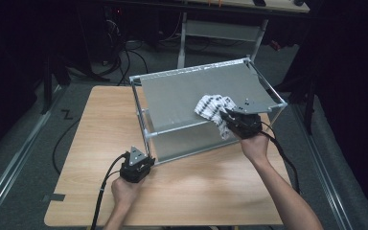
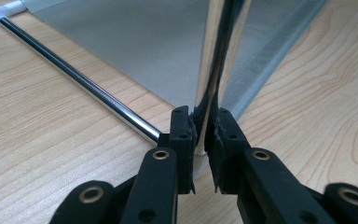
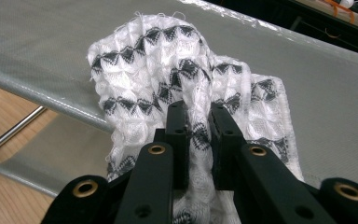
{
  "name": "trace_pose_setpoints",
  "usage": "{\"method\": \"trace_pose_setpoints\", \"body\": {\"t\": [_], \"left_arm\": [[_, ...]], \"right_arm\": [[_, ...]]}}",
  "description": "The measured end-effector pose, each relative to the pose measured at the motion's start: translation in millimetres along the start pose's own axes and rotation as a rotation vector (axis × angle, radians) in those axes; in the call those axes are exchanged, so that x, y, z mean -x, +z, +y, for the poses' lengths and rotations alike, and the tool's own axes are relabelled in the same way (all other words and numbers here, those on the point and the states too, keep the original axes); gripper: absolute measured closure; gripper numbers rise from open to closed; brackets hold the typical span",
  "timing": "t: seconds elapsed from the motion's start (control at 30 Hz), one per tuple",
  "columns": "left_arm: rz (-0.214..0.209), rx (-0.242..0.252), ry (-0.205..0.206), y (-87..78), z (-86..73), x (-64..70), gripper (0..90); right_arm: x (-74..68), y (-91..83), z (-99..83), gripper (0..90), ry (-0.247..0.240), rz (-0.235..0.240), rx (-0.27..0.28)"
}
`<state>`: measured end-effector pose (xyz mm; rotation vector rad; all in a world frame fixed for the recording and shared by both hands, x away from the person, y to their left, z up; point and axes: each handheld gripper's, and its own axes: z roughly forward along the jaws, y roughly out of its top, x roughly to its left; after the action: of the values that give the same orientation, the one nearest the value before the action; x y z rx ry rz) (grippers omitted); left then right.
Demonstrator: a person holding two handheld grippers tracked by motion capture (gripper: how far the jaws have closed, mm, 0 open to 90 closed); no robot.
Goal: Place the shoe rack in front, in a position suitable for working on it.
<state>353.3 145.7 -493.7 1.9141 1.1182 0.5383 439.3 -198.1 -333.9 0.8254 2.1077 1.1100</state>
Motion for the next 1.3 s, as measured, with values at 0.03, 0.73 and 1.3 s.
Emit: {"method": "trace_pose_setpoints", "body": {"t": [0.03,0.73,1.3], "left_arm": [[0.006,-0.003,-0.003,-0.3,0.2,0.6,80.4],[0.027,-0.013,-0.006,-9.0,-4.5,-0.2,80.5],[0.042,-0.01,-0.018,-16.2,-9.4,-3.9,80.5]], "right_arm": [[2.2,-0.5,-0.3,80.5,-0.012,-0.017,-0.006],[103.8,-21.1,-37.3,80.2,0.036,-0.301,-0.084],[109.7,-46.0,-62.0,79.9,0.146,-0.311,-0.032]]}}
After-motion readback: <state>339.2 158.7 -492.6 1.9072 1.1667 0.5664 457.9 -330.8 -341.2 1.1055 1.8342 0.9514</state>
